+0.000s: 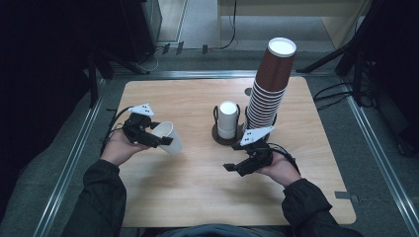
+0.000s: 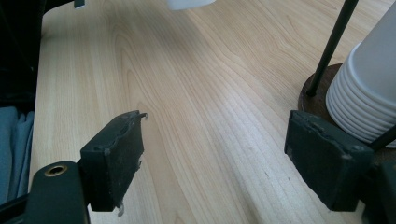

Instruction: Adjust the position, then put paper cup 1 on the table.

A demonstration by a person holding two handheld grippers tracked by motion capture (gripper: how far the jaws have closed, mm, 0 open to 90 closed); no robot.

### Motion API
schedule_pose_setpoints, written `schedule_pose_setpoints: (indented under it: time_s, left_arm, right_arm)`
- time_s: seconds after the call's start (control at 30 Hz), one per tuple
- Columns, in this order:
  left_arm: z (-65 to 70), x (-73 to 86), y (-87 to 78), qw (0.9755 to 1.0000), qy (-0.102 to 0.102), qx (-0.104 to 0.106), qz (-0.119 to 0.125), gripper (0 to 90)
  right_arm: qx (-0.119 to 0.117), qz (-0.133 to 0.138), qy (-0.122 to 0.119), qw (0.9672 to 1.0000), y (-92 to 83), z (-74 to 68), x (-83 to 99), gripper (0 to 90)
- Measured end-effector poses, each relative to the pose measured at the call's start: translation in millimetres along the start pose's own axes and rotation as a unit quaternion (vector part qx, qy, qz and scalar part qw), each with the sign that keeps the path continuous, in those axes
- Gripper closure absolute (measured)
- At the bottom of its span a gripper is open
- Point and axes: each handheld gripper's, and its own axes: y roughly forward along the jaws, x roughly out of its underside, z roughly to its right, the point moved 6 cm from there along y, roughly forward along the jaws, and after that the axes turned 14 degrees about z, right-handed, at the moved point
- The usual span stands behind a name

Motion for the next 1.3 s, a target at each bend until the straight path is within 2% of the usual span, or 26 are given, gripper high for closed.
schedule_pose_setpoints:
  time_s: [0.4,0.6,0.8,0.97,1.1,1.3]
  left_arm:
    - [-26.9,7.8,-11.3,0.9991,-0.028,-0.031,0.009,23.6]
    - [-41.5,13.8,-17.9,0.9974,-0.039,-0.059,0.008,23.6]
    - [-57.4,19.5,-22.1,0.9939,-0.046,-0.1,0.002,23.1]
    - [-67.7,25.9,-23.5,0.9906,-0.051,-0.127,-0.01,22.7]
    - [-74.6,30.4,-24.2,0.9886,-0.054,-0.14,-0.019,21.7]
    - [-83.4,35.8,-22.0,0.9833,-0.057,-0.17,-0.034,20.8]
  right_arm:
    - [0.0,-0.006,-0.001,1.0,0.6,0.3,1.6,19.8]
    - [0.0,-0.01,0.0,1.0,0.8,0.0,2.6,19.9]
    - [0.0,-0.014,-0.002,0.9999,1.7,-0.4,4.1,20.0]
    - [0.002,-0.014,-0.002,0.9999,1.4,0.1,3.9,20.0]
    - [0.0,-0.015,-0.003,0.9999,2.6,0.4,4.2,20.1]
    - [0.0,-0.015,-0.003,0.9999,2.8,0.9,4.2,20.1]
